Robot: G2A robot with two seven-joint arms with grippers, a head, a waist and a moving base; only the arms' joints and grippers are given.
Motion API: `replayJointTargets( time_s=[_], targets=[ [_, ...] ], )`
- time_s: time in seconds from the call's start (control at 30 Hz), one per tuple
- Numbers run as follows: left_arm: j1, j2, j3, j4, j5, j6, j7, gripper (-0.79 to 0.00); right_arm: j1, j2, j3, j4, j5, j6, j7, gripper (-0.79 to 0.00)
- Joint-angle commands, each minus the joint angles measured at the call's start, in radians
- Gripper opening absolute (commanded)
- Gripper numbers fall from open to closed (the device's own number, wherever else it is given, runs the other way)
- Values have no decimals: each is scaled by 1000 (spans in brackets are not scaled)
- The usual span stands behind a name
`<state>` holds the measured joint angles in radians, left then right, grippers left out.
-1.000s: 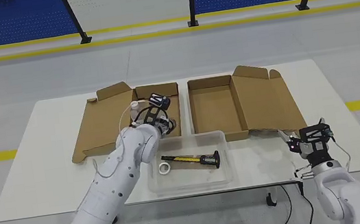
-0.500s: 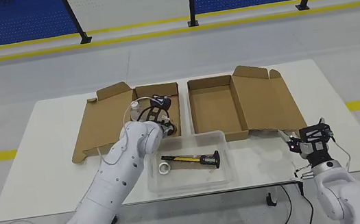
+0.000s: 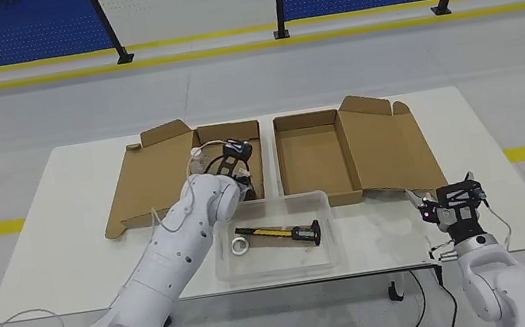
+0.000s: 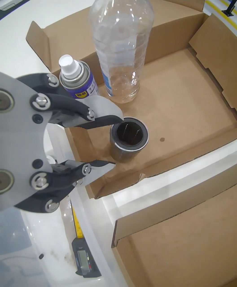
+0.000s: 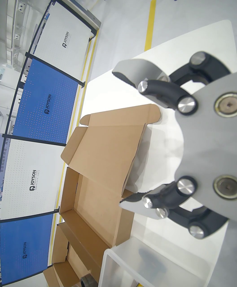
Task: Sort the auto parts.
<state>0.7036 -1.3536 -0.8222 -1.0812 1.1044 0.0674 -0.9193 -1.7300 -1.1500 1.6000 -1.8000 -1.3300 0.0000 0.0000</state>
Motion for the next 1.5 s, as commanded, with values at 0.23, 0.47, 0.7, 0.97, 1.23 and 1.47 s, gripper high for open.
replayJointTargets(
  time_s=[0.23, 0.47, 0.7, 0.97, 1.23, 1.47],
  targets=[
    [38, 9, -49, -90, 48, 28, 86, 0, 0, 0, 0, 0, 0, 0, 0, 0],
    [167, 44, -166, -296, 109, 62, 211, 0, 0, 0, 0, 0, 0, 0, 0, 0],
    [344, 79, -308, -528, 193, 99, 352, 0, 0, 0, 0, 0, 0, 0, 0, 0],
    [562, 103, -431, -698, 270, 125, 513, 0, 0, 0, 0, 0, 0, 0, 0, 0],
    [708, 112, -507, -809, 321, 173, 546, 0, 0, 0, 0, 0, 0, 0, 0, 0],
    [816, 114, -555, -896, 325, 189, 554, 0, 0, 0, 0, 0, 0, 0, 0, 0]
  ],
)
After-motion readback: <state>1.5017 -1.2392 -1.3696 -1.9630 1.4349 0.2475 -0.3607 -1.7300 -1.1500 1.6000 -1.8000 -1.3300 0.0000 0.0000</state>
